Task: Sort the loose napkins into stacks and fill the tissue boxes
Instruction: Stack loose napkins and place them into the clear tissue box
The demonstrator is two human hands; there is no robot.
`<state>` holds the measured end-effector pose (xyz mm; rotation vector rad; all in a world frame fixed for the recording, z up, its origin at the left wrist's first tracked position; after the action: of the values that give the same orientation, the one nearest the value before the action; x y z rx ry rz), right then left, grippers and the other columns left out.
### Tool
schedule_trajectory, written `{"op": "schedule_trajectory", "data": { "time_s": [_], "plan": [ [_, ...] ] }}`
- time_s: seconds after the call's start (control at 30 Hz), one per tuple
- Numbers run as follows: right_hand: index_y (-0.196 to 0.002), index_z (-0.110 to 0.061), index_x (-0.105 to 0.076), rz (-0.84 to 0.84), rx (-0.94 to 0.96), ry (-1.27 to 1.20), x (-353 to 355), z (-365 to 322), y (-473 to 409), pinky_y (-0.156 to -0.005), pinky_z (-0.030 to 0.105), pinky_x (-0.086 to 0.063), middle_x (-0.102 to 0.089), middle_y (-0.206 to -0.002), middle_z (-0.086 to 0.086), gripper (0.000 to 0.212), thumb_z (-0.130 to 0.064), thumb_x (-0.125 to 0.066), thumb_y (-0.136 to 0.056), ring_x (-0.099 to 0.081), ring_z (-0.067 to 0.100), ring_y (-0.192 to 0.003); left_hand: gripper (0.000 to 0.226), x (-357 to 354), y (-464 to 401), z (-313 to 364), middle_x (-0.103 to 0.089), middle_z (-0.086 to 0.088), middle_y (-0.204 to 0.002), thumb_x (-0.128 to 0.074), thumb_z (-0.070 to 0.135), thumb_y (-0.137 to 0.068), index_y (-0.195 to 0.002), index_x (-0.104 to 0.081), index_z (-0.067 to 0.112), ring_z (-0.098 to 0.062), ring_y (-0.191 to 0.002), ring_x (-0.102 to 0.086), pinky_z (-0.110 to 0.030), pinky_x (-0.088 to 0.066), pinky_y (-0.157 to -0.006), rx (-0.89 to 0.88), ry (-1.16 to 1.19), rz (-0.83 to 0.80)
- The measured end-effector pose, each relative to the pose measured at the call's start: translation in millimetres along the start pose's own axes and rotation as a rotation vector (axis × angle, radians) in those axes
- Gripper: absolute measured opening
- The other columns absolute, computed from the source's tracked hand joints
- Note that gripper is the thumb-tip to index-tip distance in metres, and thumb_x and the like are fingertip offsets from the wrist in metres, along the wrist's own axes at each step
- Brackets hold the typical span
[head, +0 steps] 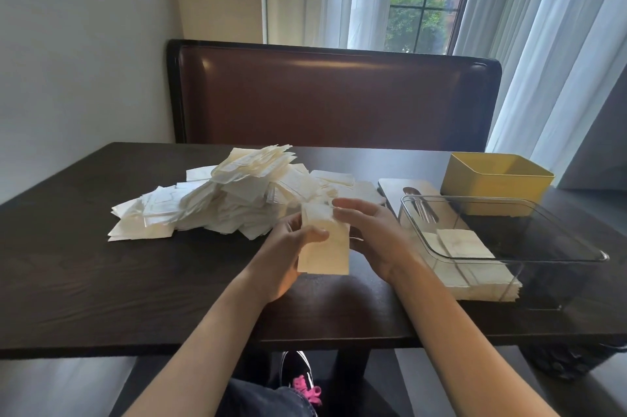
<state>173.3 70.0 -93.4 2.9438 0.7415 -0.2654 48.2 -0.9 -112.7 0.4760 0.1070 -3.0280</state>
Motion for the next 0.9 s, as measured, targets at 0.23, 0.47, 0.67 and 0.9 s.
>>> {"op": "schedule_trajectory", "data": {
  "time_s": [0.23,0.47,0.67,0.9],
  "plan": [
    [-0.104,-0.008,-0.072,0.018,0.095,-0.056,-1,-1,-4,-0.074,0.031,-0.056,-0.074,-0.099,0.014,0.017,-0.003,-0.069,-0.088,-0.067,0.023,-0.082,0.029,4,0,-5,-0.072,-0.012,-0.104,-0.065,0.022,-0.094,-0.120,-0.066,0.009,-0.023,-0.094,-0.070,-0.041,-0.058,-0.085,0.141,-0.108,0.019],
    [-0.108,-0.014,-0.073,0.229,0.194,0.609,7,15,-21,-0.077,0.016,-0.046,-0.071,-0.100,-0.003,0.024,-0.020,-0.076,-0.085,-0.064,0.010,-0.094,0.037,33,-1,4,-0.071,-0.022,-0.113,-0.041,0.006,-0.100,-0.134,-0.051,-0.006,-0.031,-0.101,-0.072,-0.042,-0.062,-0.078,0.076,0.348,0.176],
    [-0.066,-0.023,-0.058,0.086,0.162,1.100,-9,32,-28,-0.065,0.031,-0.038,-0.050,-0.069,-0.008,0.025,-0.034,-0.076,-0.079,-0.051,0.019,-0.080,0.036,40,3,4,-0.070,-0.018,-0.121,-0.051,0.020,-0.099,-0.130,-0.060,0.003,-0.032,-0.106,-0.071,-0.048,-0.060,-0.084,0.105,0.451,0.244],
    [-0.065,-0.018,-0.060,0.126,0.146,0.986,-3,22,-15,-0.055,0.023,-0.035,-0.055,-0.066,-0.007,0.020,-0.017,-0.072,-0.081,-0.052,0.012,-0.066,0.039,48,2,1,-0.071,-0.017,-0.099,-0.049,0.033,-0.096,-0.114,-0.067,0.004,-0.030,-0.089,-0.070,-0.048,-0.050,-0.097,0.066,0.604,0.273]
  ]
}}
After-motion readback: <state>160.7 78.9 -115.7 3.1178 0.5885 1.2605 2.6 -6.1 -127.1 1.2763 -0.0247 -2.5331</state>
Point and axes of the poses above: each hand's wrist, its own y-axis away from the middle knuckle, its own x-axis out of the back of the hand, z = x × y, the point moved 4 cm from there along -y, towards the middle knuckle
